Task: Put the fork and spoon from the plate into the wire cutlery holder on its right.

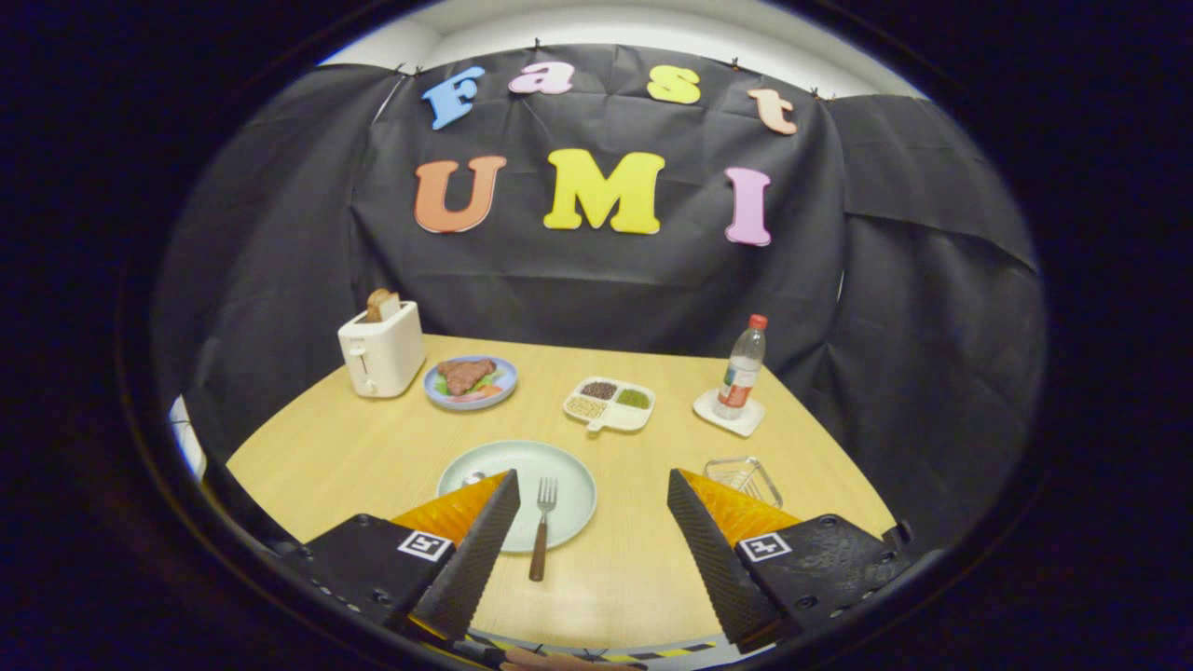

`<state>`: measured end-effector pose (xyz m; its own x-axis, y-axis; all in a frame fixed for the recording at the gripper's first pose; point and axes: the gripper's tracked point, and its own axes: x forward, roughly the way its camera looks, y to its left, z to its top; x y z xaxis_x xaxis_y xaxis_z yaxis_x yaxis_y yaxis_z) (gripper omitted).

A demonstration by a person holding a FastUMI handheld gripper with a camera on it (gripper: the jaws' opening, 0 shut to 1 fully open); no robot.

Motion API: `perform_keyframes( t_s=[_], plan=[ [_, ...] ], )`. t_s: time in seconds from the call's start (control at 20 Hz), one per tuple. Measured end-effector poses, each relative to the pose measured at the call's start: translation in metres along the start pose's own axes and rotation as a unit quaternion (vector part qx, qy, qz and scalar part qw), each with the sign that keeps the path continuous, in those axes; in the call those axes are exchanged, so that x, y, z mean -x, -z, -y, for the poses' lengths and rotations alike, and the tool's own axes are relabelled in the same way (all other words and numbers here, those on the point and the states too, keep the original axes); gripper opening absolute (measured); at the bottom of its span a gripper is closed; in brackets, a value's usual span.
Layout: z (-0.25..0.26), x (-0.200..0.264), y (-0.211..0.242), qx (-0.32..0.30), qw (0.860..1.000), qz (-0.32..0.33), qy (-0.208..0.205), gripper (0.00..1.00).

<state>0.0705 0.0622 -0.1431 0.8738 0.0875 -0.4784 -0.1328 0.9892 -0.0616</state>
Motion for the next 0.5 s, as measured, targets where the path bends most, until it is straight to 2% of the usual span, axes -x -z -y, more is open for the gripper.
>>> perform_keyframes(
  t_s=[0.25, 0.5],
  plan=[
    [-0.019, -0.028, 0.046, 0.010, 0.996, -0.091, -0.015, 0.96],
    [-0.033, -0.037, 0.091, -0.001, 0.982, -0.186, -0.036, 0.94]
  ],
)
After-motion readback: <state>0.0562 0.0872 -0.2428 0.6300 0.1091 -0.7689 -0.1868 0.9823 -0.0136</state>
